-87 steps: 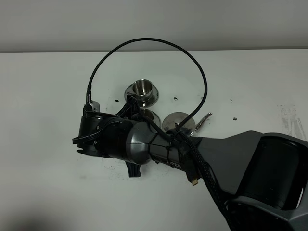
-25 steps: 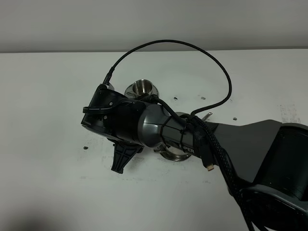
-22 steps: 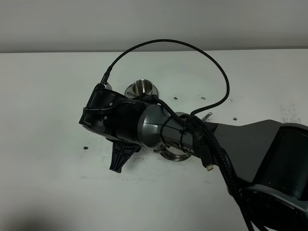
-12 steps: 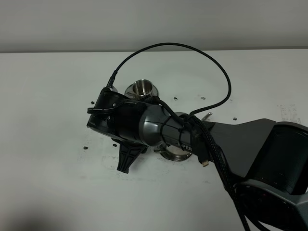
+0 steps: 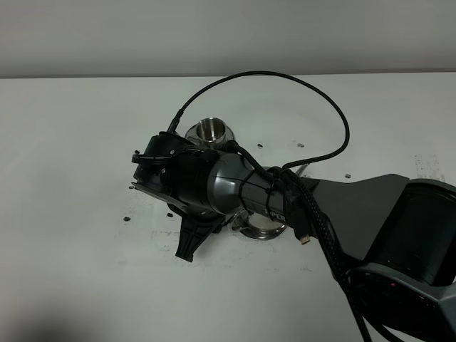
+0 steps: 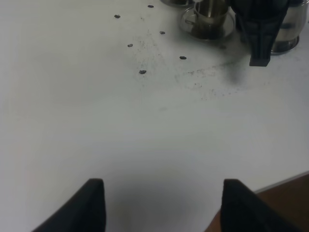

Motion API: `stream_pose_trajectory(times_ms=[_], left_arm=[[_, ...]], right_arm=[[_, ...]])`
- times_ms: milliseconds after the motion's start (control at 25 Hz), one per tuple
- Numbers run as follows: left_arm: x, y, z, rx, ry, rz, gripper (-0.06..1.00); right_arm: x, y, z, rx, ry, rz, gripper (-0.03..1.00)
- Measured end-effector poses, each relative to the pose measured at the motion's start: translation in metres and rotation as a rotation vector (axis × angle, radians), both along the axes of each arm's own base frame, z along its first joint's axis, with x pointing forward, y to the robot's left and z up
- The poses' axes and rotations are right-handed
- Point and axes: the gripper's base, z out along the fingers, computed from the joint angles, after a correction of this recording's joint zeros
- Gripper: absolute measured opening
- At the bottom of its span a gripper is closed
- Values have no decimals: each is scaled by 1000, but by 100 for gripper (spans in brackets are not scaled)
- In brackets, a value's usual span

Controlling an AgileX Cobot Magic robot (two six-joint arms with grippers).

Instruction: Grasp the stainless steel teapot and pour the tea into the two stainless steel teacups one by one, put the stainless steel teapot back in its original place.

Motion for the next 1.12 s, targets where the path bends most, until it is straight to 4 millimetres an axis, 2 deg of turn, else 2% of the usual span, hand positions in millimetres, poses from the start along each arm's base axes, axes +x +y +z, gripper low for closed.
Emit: stream_pose_trajectory(times_ms=[680, 960, 1120], left_arm=[[0, 0, 0, 0, 0, 0, 52], [0, 0, 0, 0, 0, 0, 52], [0, 0, 0, 0, 0, 0, 52]], right_arm=[[-6, 5, 1, 93, 17, -168, 22], [-4, 1, 20, 102, -35, -161, 22], [-6, 0, 18, 96, -25, -164, 23]])
